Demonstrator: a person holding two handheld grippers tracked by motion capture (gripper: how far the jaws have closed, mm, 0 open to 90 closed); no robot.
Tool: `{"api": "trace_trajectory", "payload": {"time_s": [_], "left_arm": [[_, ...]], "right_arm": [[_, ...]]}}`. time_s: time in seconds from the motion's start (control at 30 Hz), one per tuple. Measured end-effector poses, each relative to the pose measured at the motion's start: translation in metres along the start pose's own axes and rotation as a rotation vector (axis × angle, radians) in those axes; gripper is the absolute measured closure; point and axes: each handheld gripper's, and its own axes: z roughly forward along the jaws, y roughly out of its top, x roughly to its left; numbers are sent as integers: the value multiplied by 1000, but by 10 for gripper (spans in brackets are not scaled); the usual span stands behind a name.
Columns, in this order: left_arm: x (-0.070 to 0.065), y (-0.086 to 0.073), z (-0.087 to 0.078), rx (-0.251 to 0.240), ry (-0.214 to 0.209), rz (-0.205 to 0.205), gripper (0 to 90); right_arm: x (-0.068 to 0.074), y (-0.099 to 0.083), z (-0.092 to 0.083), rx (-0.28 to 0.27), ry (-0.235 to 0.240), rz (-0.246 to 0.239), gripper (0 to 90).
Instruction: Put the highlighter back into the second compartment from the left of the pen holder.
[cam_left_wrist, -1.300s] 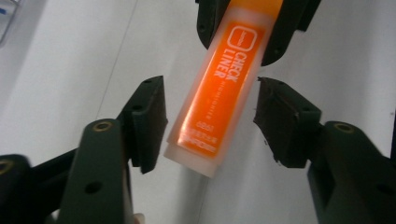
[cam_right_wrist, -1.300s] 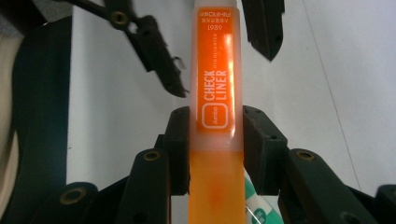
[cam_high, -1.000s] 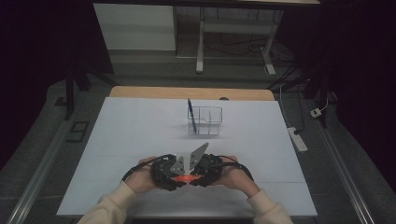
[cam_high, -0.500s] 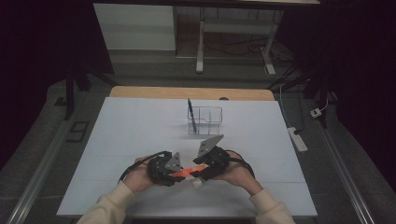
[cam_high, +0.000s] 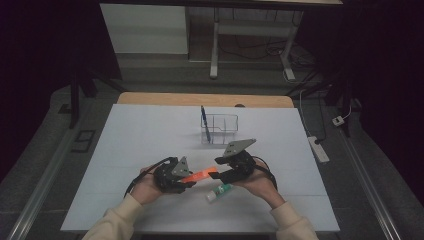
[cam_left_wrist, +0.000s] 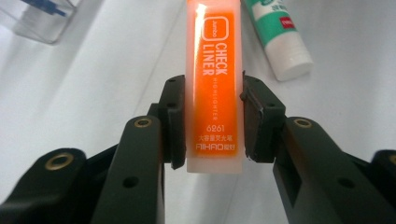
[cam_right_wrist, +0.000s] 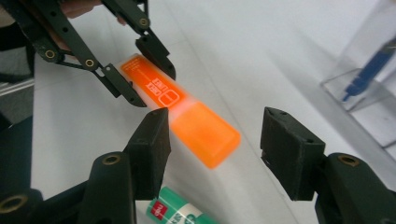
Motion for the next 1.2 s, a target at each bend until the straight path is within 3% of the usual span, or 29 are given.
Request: {"api": "trace_trajectory", "payload": {"time_s": [0.17,0.37,0.73,0.97,1.2], "left_arm": [[5,-4,-4,-36,27,-53,644],[10,-9,-8,-88,77,-97,644],[12,-12,-17,-194,149,-155,644],[9,-9,-16,-219,170,-154,644],[1,-5,-11,-233,178,-123,644]], "right_arm": [[-3,-1,-7,-66,-47,32,426],[-7,-3,-12,-99,-87,70,420],[-10,-7,-12,-145,-99,137,384],[-9,-8,-8,-181,-65,179,377],[-4,-6,1,-180,-32,194,378]]}}
